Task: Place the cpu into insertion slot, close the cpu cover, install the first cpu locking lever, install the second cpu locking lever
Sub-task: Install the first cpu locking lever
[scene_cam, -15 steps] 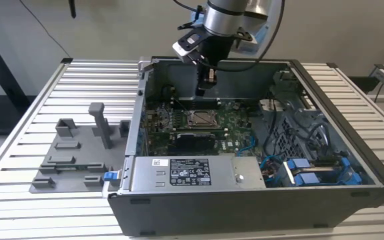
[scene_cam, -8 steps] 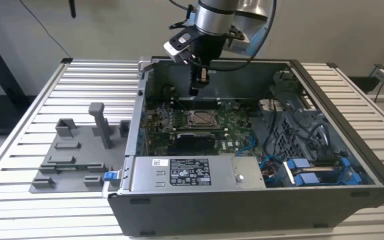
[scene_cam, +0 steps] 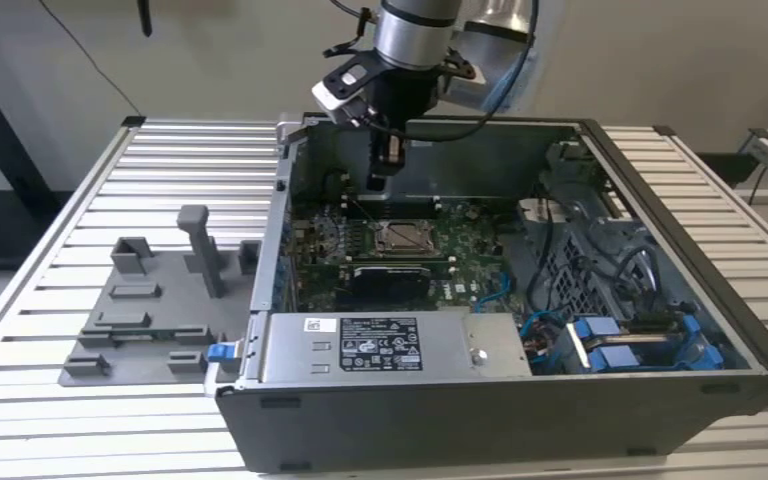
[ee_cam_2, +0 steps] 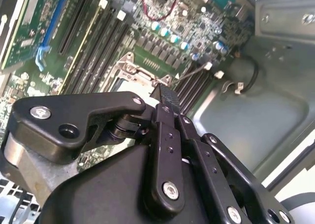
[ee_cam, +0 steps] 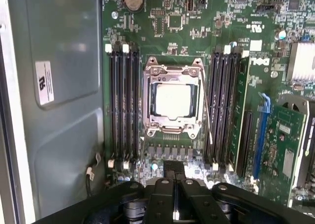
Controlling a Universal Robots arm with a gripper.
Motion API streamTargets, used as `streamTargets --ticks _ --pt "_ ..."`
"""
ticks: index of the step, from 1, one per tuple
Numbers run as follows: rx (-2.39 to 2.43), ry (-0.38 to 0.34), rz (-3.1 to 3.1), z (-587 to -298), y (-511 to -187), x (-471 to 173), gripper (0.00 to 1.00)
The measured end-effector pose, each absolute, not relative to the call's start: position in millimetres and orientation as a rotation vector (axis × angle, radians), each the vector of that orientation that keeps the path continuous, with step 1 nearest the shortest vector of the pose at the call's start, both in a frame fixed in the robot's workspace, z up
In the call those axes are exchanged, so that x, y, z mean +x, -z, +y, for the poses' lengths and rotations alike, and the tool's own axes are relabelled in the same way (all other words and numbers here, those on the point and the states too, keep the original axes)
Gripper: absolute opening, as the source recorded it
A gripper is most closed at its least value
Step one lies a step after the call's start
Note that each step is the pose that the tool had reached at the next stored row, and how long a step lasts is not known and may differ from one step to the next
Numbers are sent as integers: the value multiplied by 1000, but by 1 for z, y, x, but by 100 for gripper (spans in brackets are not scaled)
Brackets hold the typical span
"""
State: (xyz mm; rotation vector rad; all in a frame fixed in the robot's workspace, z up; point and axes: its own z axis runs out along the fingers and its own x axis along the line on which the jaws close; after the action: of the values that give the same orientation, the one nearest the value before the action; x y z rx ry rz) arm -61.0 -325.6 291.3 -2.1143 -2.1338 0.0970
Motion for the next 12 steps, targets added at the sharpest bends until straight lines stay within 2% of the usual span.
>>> streamTargets --ticks 12 --pt "-2114 -96 -2134 -325 -298 -84 11"
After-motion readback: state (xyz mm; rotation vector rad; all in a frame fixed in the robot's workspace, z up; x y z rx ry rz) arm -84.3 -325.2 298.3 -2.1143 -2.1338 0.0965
